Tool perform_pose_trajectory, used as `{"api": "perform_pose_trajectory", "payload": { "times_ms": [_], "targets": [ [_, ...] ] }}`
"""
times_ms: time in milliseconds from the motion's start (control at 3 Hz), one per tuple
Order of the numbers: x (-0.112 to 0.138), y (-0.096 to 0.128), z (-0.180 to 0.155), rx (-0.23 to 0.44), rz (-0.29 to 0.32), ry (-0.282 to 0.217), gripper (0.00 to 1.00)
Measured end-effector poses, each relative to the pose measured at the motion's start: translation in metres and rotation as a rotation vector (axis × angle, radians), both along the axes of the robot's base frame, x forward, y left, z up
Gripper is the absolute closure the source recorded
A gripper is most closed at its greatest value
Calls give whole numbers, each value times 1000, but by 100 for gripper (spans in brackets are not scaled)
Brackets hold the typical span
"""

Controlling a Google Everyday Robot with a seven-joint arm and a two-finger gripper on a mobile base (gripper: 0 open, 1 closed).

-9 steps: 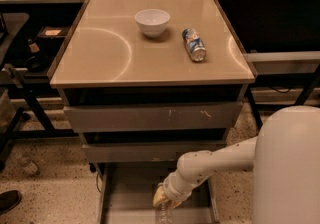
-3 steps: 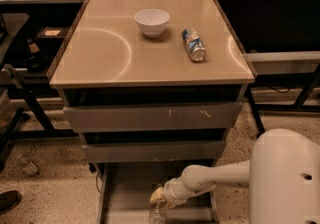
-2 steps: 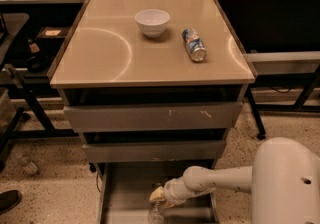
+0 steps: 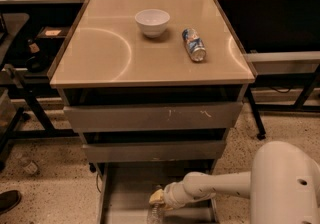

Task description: Place water bottle into bottom drawer

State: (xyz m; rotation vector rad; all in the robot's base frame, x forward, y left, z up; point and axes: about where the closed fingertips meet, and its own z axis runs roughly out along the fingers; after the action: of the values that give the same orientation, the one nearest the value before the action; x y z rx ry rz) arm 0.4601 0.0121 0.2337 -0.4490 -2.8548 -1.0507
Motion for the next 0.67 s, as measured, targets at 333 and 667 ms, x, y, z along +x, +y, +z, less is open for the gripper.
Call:
{"api": "perform_pose_trajectory", "payload": {
  "times_ms": [333, 667],
  "targets": [
    [9, 5, -15, 18, -33, -48, 100],
    [18, 8, -27, 32, -46, -82, 100]
  ]
}}
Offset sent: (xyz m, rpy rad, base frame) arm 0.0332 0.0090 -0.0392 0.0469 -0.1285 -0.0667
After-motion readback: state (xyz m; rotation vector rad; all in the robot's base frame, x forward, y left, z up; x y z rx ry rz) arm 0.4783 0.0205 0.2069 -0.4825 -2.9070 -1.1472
